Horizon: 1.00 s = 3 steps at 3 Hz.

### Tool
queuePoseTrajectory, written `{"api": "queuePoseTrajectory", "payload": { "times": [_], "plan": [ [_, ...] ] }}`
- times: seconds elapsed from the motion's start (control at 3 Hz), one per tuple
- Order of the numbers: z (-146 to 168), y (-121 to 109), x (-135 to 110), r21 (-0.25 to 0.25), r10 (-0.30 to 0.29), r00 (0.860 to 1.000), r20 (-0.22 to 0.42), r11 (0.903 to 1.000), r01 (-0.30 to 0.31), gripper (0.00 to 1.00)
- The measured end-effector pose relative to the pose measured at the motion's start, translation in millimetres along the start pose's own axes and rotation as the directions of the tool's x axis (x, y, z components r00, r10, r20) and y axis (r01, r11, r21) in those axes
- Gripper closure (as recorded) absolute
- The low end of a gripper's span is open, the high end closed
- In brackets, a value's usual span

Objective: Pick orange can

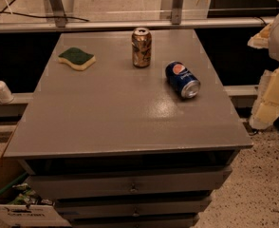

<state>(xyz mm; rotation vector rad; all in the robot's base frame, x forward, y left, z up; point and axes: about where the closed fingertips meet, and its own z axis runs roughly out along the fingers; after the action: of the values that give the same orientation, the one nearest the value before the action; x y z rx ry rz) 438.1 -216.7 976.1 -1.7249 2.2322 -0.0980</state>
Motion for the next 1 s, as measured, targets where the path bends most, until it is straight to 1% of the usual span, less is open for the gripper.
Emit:
{"api": "queuePoseTrajectory", "payload": {
  "times": [0.33,0.67,1.0],
  "plan": [
    [0.0,0.0,0.0,0.0,0.0,1.0,0.0,1.0,0.0,0.0],
    [0.8,-3.7,-4.8,0.014,-0.016,1.0,0.021,0.9998,0.016,0.0],
    [4.7,-10.6,-6.1,0.02,-0.01,0.999,0.038,0.9997,0.01,0.0]
  ]
}}
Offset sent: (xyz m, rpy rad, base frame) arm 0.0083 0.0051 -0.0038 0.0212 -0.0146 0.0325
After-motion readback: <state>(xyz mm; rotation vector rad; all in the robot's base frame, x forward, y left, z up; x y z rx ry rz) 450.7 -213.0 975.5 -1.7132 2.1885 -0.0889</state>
